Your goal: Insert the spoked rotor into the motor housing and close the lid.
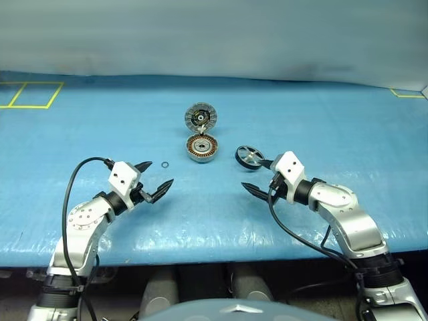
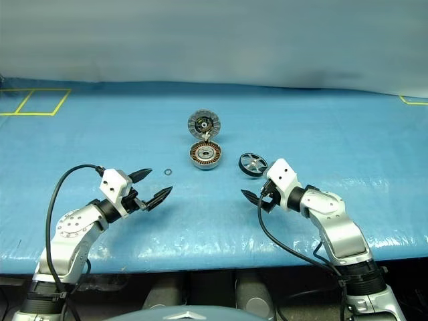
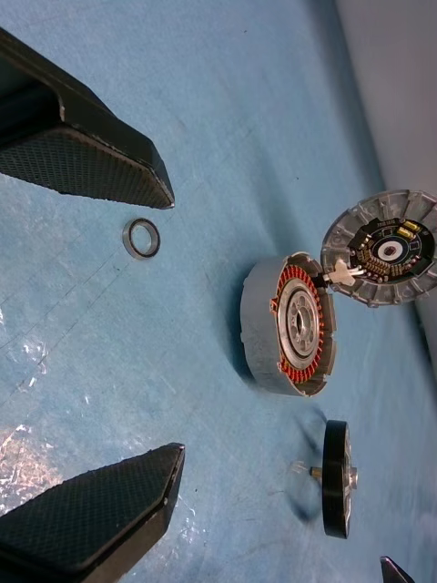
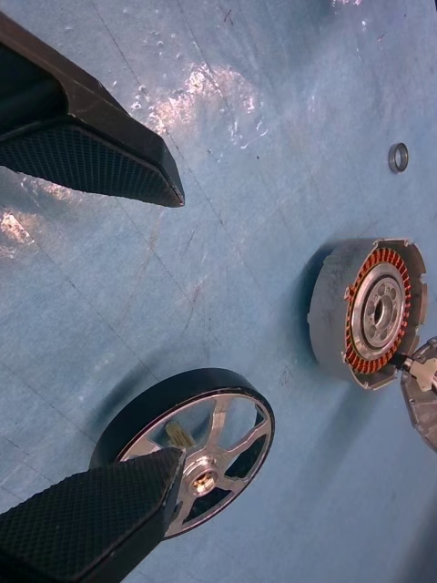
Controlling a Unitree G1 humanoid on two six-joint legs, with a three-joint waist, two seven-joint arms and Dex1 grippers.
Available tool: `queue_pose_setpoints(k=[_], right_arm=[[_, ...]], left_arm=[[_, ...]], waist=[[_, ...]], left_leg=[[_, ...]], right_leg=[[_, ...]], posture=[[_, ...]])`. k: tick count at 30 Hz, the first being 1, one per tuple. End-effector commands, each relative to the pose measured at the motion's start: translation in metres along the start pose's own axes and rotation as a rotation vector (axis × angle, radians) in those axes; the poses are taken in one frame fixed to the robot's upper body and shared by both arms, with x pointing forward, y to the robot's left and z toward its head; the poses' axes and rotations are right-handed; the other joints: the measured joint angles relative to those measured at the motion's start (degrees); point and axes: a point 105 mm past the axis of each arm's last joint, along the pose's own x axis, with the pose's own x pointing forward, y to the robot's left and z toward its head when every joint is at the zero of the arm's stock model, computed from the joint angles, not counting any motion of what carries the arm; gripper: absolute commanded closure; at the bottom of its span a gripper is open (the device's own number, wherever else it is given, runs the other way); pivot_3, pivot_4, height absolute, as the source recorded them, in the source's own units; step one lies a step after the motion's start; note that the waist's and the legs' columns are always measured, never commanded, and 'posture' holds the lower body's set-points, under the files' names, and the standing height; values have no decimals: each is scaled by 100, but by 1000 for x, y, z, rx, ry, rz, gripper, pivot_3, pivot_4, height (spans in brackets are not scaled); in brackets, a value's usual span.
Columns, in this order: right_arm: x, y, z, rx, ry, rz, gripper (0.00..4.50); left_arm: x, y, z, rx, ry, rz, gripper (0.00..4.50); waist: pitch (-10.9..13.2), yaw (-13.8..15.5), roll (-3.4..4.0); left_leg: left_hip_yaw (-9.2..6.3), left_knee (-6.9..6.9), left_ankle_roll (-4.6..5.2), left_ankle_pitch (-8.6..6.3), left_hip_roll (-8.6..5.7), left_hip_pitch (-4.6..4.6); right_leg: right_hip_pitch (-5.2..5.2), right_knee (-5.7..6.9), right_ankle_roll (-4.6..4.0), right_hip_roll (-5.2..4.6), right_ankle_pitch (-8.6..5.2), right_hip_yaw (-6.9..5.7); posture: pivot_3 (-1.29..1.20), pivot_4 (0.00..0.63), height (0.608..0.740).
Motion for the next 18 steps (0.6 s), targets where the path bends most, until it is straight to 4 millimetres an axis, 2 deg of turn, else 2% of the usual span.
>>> queue_pose_setpoints(k=[1,18], right_arm=[[-1,-3,10,-25,-33,-14,29],[2,-1,10,-15,-40,-9,29]], left_arm=[[1,0,11,23,-31,-9,0],[8,-1,15,24,-39,-39,0]], waist=[[0,0,0],[0,-3,0]], left_leg=[[0,0,0,0,0,0],[0,0,0,0,0,0]], right_leg=[[0,0,0,0,0,0],[0,1,0,0,1,0]], posture=[[0,150,740],[0,150,740]])
